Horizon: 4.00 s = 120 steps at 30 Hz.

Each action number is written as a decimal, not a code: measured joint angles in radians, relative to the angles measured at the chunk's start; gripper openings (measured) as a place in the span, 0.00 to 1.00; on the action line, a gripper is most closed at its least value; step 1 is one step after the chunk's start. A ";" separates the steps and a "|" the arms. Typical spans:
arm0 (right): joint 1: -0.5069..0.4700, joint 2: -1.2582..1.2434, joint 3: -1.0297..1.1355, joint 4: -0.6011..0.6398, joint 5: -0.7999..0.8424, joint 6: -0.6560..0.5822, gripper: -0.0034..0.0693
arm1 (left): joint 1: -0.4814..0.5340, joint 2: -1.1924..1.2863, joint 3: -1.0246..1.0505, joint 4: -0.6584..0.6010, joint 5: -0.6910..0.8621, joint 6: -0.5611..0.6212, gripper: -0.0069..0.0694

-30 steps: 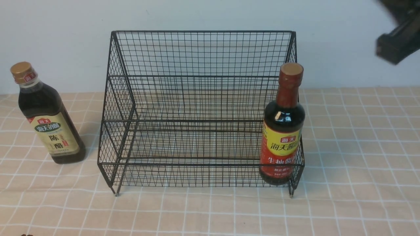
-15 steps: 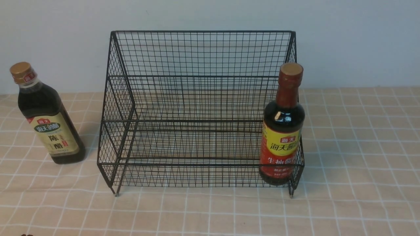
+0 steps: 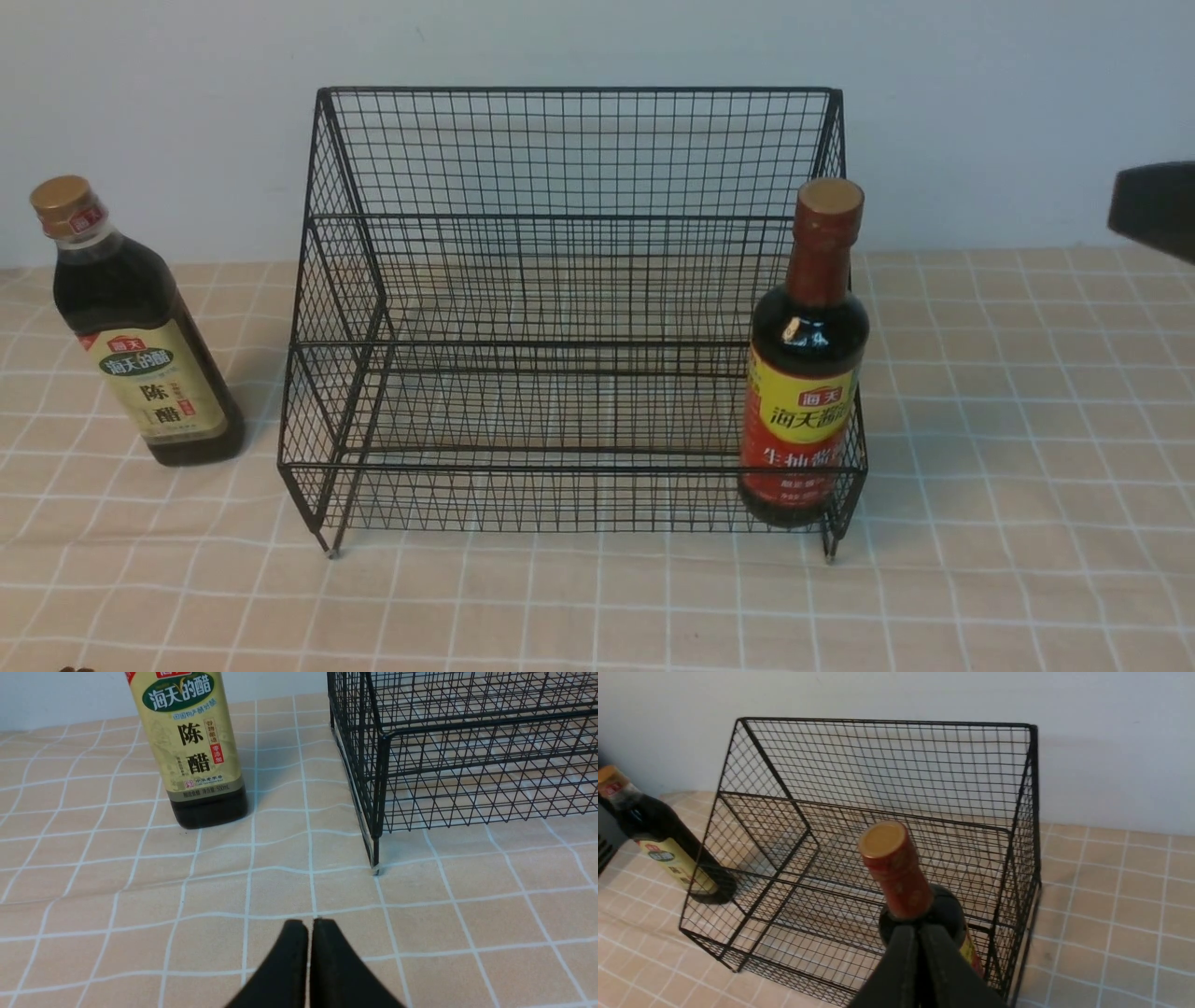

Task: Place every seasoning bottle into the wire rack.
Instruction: Use the left arm to grab the condiment bottle closest to it

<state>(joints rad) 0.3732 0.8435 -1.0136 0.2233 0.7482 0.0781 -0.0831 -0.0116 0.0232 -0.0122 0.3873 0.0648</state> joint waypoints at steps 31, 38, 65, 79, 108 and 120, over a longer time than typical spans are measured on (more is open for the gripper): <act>-0.417 -0.831 1.026 -0.223 -0.485 -0.142 0.03 | 0.000 0.000 0.000 0.000 0.000 0.000 0.08; -0.444 -0.854 1.036 -0.217 -0.381 -0.142 0.03 | 0.000 0.000 0.000 0.000 -0.001 0.000 0.08; -0.444 -0.855 1.036 -0.215 -0.378 -0.097 0.03 | 0.000 0.000 0.000 0.000 -0.001 0.000 0.08; -0.444 -0.855 1.036 -0.215 -0.378 -0.097 0.03 | 0.000 0.000 0.000 0.003 -0.002 0.000 0.08; -0.444 -0.855 1.036 -0.214 -0.378 -0.097 0.03 | 0.000 0.480 -0.355 -0.187 -0.749 0.094 0.18; -0.444 -0.855 1.036 -0.214 -0.378 -0.097 0.03 | 0.000 0.868 -0.540 -0.454 -0.873 0.254 0.73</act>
<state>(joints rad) -0.0710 -0.0115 0.0226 0.0093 0.3705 -0.0193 -0.0831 0.8569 -0.5171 -0.4658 -0.4856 0.3190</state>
